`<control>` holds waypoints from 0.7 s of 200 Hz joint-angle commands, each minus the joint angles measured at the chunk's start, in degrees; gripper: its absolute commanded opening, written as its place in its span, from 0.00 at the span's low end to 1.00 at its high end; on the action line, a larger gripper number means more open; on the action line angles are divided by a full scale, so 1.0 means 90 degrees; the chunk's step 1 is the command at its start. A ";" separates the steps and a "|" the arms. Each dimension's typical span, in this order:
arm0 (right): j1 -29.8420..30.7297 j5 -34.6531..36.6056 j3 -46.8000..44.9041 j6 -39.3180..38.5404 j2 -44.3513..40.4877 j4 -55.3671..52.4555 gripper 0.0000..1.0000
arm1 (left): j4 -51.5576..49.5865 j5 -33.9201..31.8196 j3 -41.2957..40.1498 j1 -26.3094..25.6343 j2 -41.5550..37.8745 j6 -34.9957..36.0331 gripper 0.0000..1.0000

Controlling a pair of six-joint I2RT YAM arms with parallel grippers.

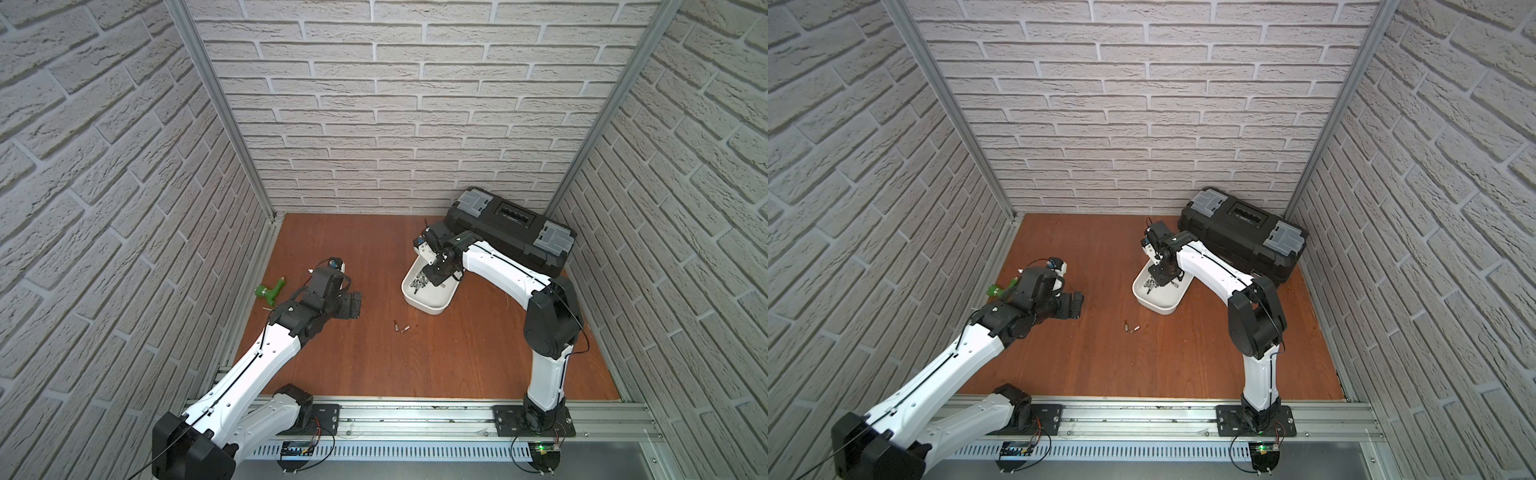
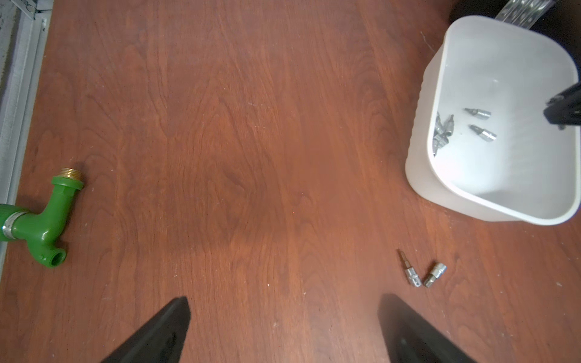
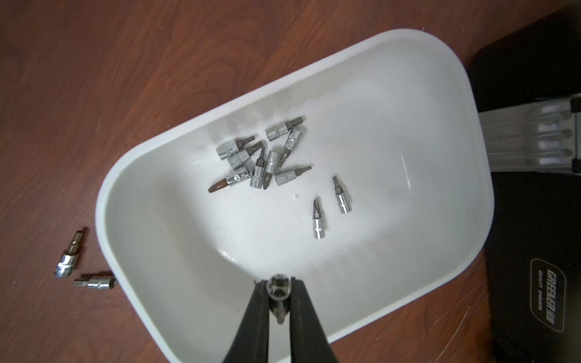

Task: Put the bit on the desktop into the storage box
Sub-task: Place the screwdriver bit in the storage box.

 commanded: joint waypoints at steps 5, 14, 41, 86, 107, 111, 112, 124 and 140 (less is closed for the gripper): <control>-0.0080 0.0346 0.0456 -0.0104 0.0519 0.0039 0.12 | 0.0015 0.0123 0.0176 -0.0007 0.0093 0.0092 0.98; -0.0117 0.0398 0.0566 -0.0143 0.0678 0.0038 0.12 | 0.0029 0.0122 0.0183 -0.0020 0.0120 0.0093 0.98; -0.0231 0.0389 0.0871 -0.0155 0.1135 0.0092 0.12 | 0.0039 0.0131 0.0206 -0.0028 0.0186 0.0081 0.98; -0.0340 0.0421 0.1163 -0.0176 0.1637 0.0193 0.12 | 0.0010 0.0119 0.0289 -0.0036 0.0270 0.0108 0.99; -0.0365 0.0473 0.1296 -0.0221 0.1836 0.0205 0.12 | 0.0001 0.0103 0.0330 -0.0037 0.0349 0.0121 0.98; -0.0373 0.0482 0.1313 -0.0223 0.1873 0.0205 0.12 | 0.0000 0.0093 0.0339 -0.0036 0.0363 0.0115 0.99; -0.0379 0.0484 0.1319 -0.0224 0.1876 0.0210 0.12 | 0.0000 0.0098 0.0342 -0.0036 0.0364 0.0114 0.99; -0.0384 0.0484 0.1365 -0.0254 0.1941 0.0232 0.12 | 0.0000 0.0093 0.0372 -0.0038 0.0402 0.0120 0.98; -0.0403 0.0506 0.1441 -0.0265 0.2025 0.0235 0.12 | 0.0011 0.0102 0.0398 -0.0036 0.0458 0.0128 0.98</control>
